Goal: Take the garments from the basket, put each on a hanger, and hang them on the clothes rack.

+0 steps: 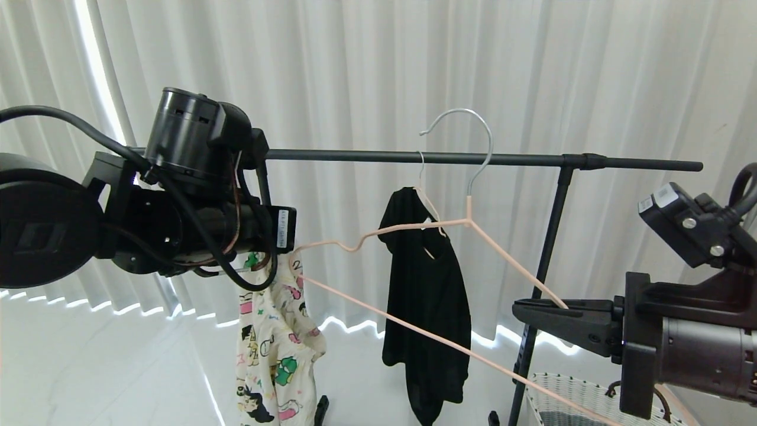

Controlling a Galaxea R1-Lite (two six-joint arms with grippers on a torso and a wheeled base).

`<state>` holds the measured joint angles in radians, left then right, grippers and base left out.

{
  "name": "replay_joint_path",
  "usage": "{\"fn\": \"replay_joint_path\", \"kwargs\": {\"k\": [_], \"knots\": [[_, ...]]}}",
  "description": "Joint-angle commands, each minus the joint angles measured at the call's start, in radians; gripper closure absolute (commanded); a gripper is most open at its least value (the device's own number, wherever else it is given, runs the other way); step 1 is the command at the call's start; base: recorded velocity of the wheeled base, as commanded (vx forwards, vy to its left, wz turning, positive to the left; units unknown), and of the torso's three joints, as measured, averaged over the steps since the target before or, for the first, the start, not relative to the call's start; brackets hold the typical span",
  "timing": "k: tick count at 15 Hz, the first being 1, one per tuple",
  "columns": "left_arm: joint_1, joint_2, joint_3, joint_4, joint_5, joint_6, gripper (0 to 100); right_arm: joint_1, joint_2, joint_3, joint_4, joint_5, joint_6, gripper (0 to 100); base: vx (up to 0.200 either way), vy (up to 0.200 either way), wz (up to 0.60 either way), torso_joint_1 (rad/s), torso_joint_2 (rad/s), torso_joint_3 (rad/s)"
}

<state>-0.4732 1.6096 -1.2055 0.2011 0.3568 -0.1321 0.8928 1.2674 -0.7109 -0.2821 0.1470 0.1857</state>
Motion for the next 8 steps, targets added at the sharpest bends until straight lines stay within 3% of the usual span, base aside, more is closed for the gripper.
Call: {"fn": "replay_joint_path", "kwargs": {"k": [1,3,8], "knots": [[0.034,-0.025,0.004,0.000,-0.038,0.049,100,0.002,0.000,-0.002,0.000,0.002,0.000,100,0.000,0.000,0.00,0.000,0.00,0.000],[0.039,-0.043,0.001,0.000,-0.104,0.065,100,0.003,0.004,-0.004,-0.002,0.002,0.000,100,0.000,0.000,0.00,0.000,0.00,0.000],[0.073,-0.043,0.001,-0.005,-0.105,0.066,100,0.025,0.015,-0.016,-0.002,0.000,0.001,100,0.000,0.000,0.00,0.000,0.00,0.000]]}}
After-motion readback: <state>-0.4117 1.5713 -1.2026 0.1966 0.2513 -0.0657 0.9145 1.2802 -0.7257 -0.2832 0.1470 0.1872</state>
